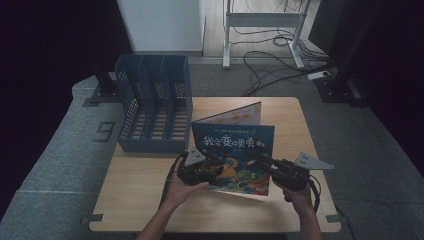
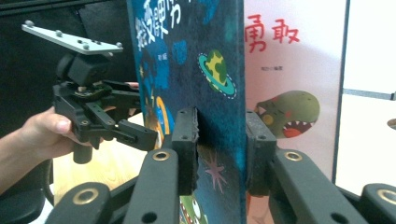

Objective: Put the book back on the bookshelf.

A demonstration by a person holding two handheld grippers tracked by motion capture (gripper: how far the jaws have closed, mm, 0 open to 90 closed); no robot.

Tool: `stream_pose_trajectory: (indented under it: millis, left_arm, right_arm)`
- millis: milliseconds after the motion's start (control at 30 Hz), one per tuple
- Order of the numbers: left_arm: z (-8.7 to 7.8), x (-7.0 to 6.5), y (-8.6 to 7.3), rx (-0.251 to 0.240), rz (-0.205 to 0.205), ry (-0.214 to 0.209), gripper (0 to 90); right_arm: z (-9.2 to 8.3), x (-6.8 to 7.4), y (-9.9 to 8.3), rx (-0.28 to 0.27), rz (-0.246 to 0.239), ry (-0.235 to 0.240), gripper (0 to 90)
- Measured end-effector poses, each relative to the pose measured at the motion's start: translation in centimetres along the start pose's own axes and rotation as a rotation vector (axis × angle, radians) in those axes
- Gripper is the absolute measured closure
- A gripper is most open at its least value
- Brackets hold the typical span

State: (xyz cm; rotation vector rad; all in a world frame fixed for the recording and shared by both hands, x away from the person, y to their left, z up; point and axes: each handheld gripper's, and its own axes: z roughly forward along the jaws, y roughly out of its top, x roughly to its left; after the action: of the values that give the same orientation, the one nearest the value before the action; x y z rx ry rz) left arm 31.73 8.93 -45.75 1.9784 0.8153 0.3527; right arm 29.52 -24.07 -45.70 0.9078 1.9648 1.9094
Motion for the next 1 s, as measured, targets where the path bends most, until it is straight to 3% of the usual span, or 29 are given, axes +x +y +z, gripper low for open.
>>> stream_pose_trajectory:
  millis: [233,333,767,867,1000]
  left_arm:
    - [-0.3,-0.5,0.0,-0.047,0.022,0.016,31.6]
    - [-0.4,-0.7,0.0,-0.061,0.030,0.014,33.8]
    - [-0.2,-1.5,-0.2,-0.100,0.058,-0.006,40.4]
    - [-0.2,-1.6,-0.2,-0.111,0.064,-0.011,41.3]
    - [-0.2,-1.6,-0.2,-0.115,0.064,-0.009,42.7]
  right_arm:
    - [-0.1,-0.5,-0.3,0.015,-0.001,-0.035,64.7]
    - [-0.1,-0.7,-0.5,0.022,-0.010,-0.077,61.3]
    - [-0.2,-1.4,-1.0,0.023,0.002,-0.122,55.1]
    - [-0.1,-1.5,-1.2,0.036,-0.010,-0.156,55.1]
    - [-0.1,-1.6,-1.4,0.037,-0.005,-0.158,55.2]
